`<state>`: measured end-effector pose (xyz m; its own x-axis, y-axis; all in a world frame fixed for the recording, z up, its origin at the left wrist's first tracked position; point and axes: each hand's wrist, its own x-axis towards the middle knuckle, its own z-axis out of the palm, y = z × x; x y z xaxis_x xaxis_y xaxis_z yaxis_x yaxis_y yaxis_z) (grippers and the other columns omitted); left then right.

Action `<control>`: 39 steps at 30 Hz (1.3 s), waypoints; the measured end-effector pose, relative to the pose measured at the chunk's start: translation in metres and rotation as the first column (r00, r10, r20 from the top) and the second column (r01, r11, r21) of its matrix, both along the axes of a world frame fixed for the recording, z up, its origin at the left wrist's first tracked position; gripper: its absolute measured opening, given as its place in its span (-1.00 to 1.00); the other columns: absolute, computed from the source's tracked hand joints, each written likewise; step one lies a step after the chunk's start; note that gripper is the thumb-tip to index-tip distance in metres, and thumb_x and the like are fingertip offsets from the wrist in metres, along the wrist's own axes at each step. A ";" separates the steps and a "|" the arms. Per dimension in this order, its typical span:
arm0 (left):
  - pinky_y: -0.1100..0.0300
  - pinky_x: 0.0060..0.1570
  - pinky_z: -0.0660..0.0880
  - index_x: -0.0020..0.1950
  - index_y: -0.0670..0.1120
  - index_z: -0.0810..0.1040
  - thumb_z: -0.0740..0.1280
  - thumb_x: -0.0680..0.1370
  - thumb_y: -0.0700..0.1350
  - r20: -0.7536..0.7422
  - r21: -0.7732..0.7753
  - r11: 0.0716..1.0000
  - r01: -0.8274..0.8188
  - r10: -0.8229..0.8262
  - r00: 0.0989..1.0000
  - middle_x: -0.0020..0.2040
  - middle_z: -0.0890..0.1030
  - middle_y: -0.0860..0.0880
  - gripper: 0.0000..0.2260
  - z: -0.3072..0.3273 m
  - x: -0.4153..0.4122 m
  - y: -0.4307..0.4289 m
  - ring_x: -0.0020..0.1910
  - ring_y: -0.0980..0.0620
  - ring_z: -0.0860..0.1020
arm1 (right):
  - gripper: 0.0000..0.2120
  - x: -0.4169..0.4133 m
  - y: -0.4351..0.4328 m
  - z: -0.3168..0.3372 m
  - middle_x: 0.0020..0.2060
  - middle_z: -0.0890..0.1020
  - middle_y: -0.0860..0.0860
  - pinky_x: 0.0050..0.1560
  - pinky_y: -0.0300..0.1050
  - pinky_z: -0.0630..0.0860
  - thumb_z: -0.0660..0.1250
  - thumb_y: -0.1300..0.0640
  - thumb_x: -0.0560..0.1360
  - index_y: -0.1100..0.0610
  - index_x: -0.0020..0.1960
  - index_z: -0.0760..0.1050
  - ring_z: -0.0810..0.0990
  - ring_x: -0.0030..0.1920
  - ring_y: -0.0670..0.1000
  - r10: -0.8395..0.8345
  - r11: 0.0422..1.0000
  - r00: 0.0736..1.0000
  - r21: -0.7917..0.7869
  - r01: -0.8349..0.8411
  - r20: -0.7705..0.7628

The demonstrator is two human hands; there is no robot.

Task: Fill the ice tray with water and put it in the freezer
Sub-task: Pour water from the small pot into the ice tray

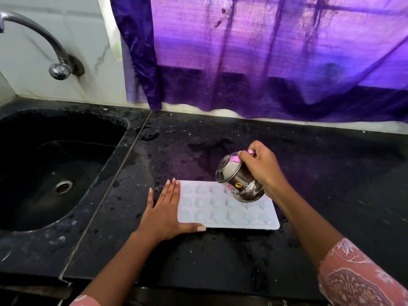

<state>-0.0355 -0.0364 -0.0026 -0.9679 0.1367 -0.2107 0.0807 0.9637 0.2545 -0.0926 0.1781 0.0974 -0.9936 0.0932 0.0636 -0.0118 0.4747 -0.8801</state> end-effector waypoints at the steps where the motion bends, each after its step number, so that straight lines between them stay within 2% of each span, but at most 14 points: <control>1: -0.08 0.35 -0.42 0.48 -0.10 -0.37 -0.20 -0.07 0.68 0.004 0.012 1.000 -0.003 0.003 1.000 0.51 -0.32 0.01 0.32 0.000 0.000 0.000 0.34 0.21 -0.42 | -0.74 0.000 0.001 0.000 -0.37 0.39 -0.03 -0.38 -0.18 0.31 0.26 0.17 0.46 0.06 -0.34 0.23 0.36 -0.36 -0.06 0.002 1.000 1.000 0.021 -0.002 -0.006; 11: -0.06 0.34 -0.43 0.48 -0.10 -0.38 -0.15 -0.07 0.67 0.028 0.062 0.998 -0.008 0.007 1.000 0.51 -0.34 0.02 0.33 -0.002 0.002 0.000 0.35 0.22 -0.42 | -0.77 0.003 0.008 -0.003 -0.35 0.40 -0.01 -0.31 -0.14 0.34 0.25 0.18 0.46 0.08 -0.31 0.24 0.39 -0.32 -0.02 0.029 0.994 1.000 0.106 -0.030 0.007; 18: -0.05 0.34 -0.43 0.49 -0.09 -0.36 -0.06 0.00 0.66 0.031 0.091 0.996 -0.022 0.019 0.999 0.52 -0.31 0.02 0.29 -0.003 0.002 0.000 0.35 0.24 -0.40 | -0.75 0.003 0.007 0.000 -0.43 0.33 -0.03 -0.37 -0.14 0.23 0.25 0.20 0.45 0.09 -0.32 0.22 0.26 -0.40 -0.05 0.042 0.993 0.999 0.107 -0.041 -0.008; 33: -0.04 0.32 -0.45 0.49 -0.08 -0.36 0.09 0.15 0.58 0.031 0.083 0.996 -0.032 0.030 0.999 0.51 -0.31 0.03 0.19 -0.004 0.002 0.000 0.36 0.22 -0.39 | -0.75 0.004 0.010 0.006 -0.43 0.34 -0.04 -0.37 -0.15 0.23 0.24 0.20 0.45 0.08 -0.33 0.22 0.26 -0.40 -0.06 0.052 0.989 0.999 0.141 -0.050 -0.006; 39: -0.06 0.32 -0.45 0.49 -0.08 -0.37 0.04 0.11 0.61 0.030 0.081 0.996 -0.025 0.023 0.999 0.51 -0.32 0.03 0.22 -0.005 0.002 -0.001 0.37 0.22 -0.39 | -0.73 0.004 0.011 0.008 -0.44 0.33 -0.04 -0.37 -0.14 0.22 0.24 0.21 0.46 0.08 -0.34 0.21 0.25 -0.41 -0.06 0.055 0.986 0.998 0.160 -0.051 -0.018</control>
<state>-0.0336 -0.0370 -0.0072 -0.9648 0.1314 -0.2279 0.0493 0.9413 0.3339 -0.0883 0.1888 0.1057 -0.9951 0.0272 0.0952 -0.0593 0.6068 -0.7927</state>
